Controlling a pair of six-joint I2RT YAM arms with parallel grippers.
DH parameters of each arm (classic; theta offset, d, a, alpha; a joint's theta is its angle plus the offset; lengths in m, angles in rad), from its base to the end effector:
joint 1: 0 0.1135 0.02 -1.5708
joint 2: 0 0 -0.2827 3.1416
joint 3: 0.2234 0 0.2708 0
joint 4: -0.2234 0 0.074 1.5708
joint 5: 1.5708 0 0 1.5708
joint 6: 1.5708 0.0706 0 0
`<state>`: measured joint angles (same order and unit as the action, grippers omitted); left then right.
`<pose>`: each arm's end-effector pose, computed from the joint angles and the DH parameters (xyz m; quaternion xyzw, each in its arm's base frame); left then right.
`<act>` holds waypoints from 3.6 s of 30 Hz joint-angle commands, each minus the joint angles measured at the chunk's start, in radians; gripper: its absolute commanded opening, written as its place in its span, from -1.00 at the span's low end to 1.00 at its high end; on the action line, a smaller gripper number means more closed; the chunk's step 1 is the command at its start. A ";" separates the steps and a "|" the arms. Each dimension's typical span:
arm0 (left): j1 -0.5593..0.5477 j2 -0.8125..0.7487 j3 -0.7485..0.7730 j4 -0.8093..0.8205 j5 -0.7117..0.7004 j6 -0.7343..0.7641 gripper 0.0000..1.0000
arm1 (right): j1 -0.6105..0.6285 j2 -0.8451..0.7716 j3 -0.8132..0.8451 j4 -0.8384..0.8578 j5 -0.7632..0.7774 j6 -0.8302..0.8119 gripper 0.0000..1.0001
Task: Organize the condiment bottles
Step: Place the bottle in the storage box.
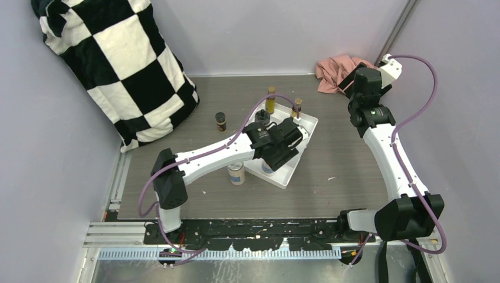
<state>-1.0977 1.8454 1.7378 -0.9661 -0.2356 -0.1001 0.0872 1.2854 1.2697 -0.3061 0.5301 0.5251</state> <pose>0.2123 -0.3785 0.2915 0.4351 0.8591 -0.0436 0.2660 0.3352 -0.0065 0.3979 0.3196 0.7310 -0.0326 0.6021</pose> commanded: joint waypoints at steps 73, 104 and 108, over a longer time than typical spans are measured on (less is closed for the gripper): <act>0.019 -0.345 0.032 0.069 -0.305 -0.110 0.66 | 0.021 0.147 0.315 -0.107 -0.231 -0.067 0.48; 0.018 -0.962 -0.399 0.236 -0.824 -0.361 0.66 | 0.534 0.642 0.874 -0.365 -0.341 -0.346 0.50; 0.019 -1.001 -0.421 0.219 -0.834 -0.375 0.66 | 0.570 0.688 0.904 -0.372 -0.369 -0.344 0.50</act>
<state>-1.0832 0.8806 1.3315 -0.7547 -1.0149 -0.4320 0.6334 1.9503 2.1094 -0.6762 0.1936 0.2028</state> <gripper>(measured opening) 0.833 0.750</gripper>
